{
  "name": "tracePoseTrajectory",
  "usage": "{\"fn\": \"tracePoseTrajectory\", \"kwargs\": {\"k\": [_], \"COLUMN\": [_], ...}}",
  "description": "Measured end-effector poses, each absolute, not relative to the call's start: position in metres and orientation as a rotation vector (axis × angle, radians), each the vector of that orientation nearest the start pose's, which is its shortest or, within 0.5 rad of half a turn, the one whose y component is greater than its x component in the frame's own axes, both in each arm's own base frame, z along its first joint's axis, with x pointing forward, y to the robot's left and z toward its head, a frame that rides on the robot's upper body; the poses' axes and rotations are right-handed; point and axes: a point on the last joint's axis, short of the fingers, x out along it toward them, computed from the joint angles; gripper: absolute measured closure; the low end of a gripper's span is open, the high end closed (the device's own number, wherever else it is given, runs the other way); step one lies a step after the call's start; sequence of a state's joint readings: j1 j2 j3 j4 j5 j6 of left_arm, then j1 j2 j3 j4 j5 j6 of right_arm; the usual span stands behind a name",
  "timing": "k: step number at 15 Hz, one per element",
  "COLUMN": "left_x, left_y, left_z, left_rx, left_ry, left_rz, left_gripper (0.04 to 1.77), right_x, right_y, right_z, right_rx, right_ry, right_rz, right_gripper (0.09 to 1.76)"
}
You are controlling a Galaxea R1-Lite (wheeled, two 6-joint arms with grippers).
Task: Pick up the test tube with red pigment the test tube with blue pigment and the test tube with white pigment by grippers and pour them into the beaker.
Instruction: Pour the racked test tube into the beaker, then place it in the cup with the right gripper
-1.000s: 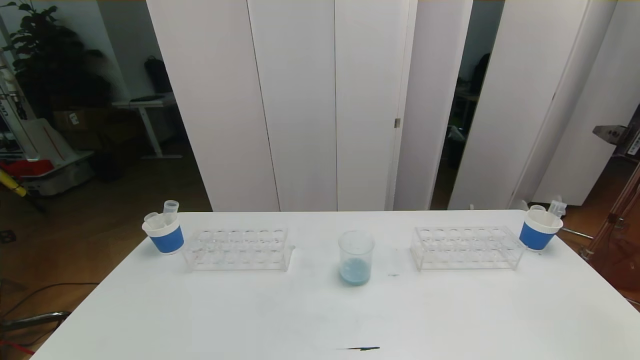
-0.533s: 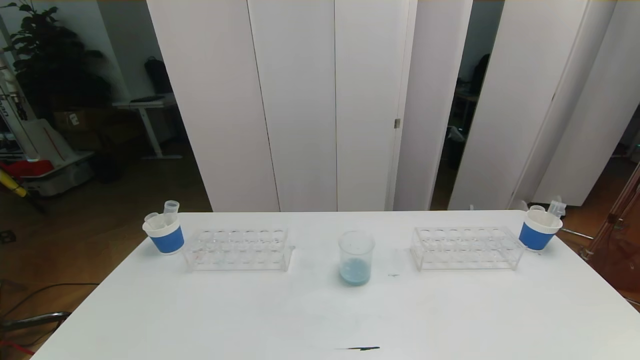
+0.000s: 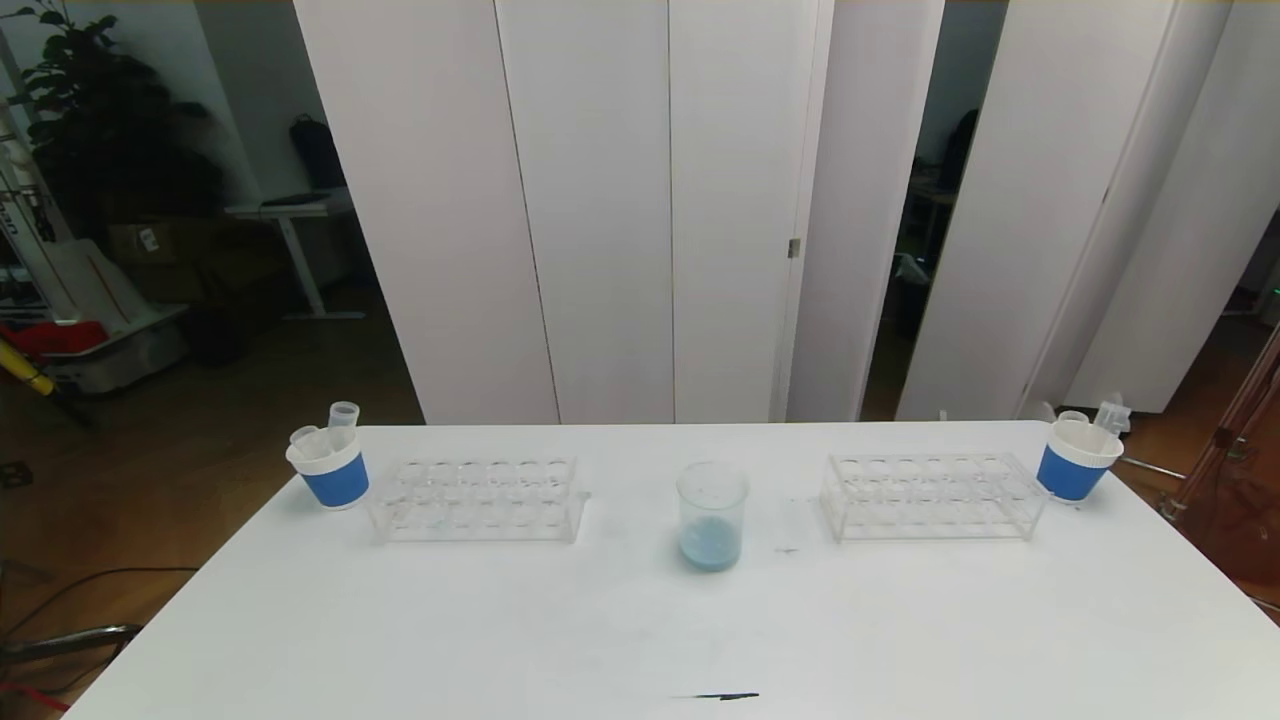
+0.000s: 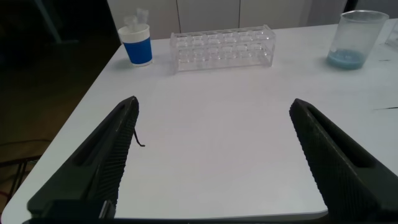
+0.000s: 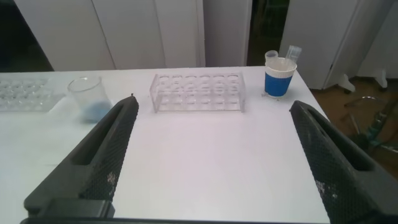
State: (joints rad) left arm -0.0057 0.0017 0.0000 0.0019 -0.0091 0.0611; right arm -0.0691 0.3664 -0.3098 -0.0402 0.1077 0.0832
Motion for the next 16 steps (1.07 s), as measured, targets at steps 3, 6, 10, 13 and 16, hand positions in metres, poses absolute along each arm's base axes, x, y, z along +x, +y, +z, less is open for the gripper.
{"fn": "tracePoseTrajectory", "kwargs": {"k": [3, 6, 10, 13, 16], "left_x": [-0.023, -0.023, -0.023, -0.023, -0.023], "left_y": [0.0, 0.0, 0.0, 0.0, 0.0], "left_z": [0.075, 0.075, 0.075, 0.075, 0.075], "left_rx": [0.061, 0.061, 0.061, 0.061, 0.06], "left_ry": [0.003, 0.003, 0.003, 0.003, 0.003], "left_rz": [-0.015, -0.015, -0.015, -0.015, -0.015], "left_gripper": [0.08, 0.08, 0.08, 0.08, 0.08], "right_x": [-0.014, -0.024, -0.028, -0.028, -0.024], "right_y": [0.002, 0.002, 0.0, 0.0, 0.0], "right_z": [0.132, 0.095, 0.079, 0.078, 0.081], "right_rx": [0.037, 0.027, 0.006, 0.001, 0.005], "right_ry": [0.024, 0.093, 0.094, 0.071, -0.029], "right_rz": [0.043, 0.052, -0.024, -0.016, -0.007], "right_gripper": [0.1, 0.1, 0.1, 0.1, 0.1]}}
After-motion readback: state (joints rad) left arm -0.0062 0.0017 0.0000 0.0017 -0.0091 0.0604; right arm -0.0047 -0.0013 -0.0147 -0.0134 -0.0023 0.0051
